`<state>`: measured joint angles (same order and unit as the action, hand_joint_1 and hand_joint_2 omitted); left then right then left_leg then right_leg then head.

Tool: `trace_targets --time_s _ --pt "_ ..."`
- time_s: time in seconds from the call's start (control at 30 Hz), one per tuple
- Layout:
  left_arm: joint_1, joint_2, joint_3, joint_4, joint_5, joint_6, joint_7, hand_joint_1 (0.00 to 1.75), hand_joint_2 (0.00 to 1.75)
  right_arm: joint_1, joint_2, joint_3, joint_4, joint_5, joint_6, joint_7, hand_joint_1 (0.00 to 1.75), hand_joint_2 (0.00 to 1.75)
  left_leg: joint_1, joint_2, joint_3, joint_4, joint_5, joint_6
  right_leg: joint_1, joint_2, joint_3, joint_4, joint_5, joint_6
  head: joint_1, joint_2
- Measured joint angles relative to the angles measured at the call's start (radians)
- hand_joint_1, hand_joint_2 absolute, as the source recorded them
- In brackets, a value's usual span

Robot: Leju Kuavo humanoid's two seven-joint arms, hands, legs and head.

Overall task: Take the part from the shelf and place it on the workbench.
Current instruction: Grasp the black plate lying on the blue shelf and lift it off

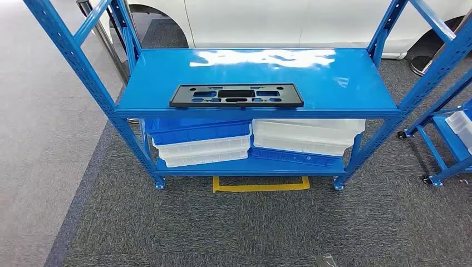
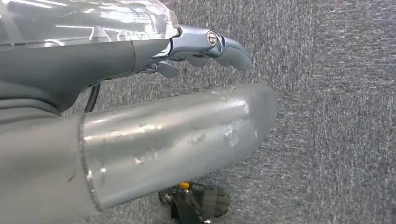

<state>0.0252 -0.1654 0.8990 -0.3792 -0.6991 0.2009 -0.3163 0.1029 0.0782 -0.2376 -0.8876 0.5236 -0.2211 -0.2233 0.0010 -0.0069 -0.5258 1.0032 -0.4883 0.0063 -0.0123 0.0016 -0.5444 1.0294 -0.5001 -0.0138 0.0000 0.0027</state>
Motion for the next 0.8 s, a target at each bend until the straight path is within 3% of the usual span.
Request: trace_targets --time_s 0.4,0.63,0.7,0.73,0.8 --pt "-0.009 -0.012 0.084 0.004 -0.115 0.042 -0.035 0.00 0.00 0.030 -0.066 0.238 -0.279 -0.011 -0.039 -0.011 0.00 0.00 -0.001 0.000 -0.002 0.005 -0.002 0.003 -0.002 0.000 -0.001 -0.001 0.002 0.003 0.000 0.000" --pt "-0.011 -0.012 0.094 0.006 -0.127 0.046 -0.037 0.00 0.00 0.034 -0.073 0.261 -0.308 -0.013 -0.042 -0.012 0.00 0.00 -0.002 0.000 -0.003 0.007 -0.002 0.005 -0.002 0.000 -0.001 -0.001 0.002 0.004 0.000 0.000" --pt "-0.014 -0.013 0.113 0.011 -0.149 0.055 -0.044 0.00 0.00 0.041 -0.088 0.309 -0.362 -0.014 -0.052 -0.013 0.00 0.00 -0.002 0.000 -0.005 0.010 -0.004 0.008 -0.002 0.000 -0.001 -0.001 0.003 0.007 0.000 0.000" --pt "-0.016 -0.014 0.131 0.016 -0.170 0.064 -0.049 0.00 0.00 0.047 -0.102 0.355 -0.416 -0.015 -0.062 -0.013 0.00 0.00 0.002 0.000 -0.004 0.004 0.001 0.016 -0.001 0.000 0.000 -0.002 0.003 0.012 0.000 0.000" --pt "-0.022 -0.022 0.173 0.029 -0.224 0.085 -0.063 0.00 0.00 0.065 -0.138 0.460 -0.541 -0.018 -0.091 -0.008 0.00 0.00 0.007 0.002 -0.002 -0.013 0.013 0.032 -0.002 0.000 -0.048 0.100 -0.057 0.025 0.000 0.000"
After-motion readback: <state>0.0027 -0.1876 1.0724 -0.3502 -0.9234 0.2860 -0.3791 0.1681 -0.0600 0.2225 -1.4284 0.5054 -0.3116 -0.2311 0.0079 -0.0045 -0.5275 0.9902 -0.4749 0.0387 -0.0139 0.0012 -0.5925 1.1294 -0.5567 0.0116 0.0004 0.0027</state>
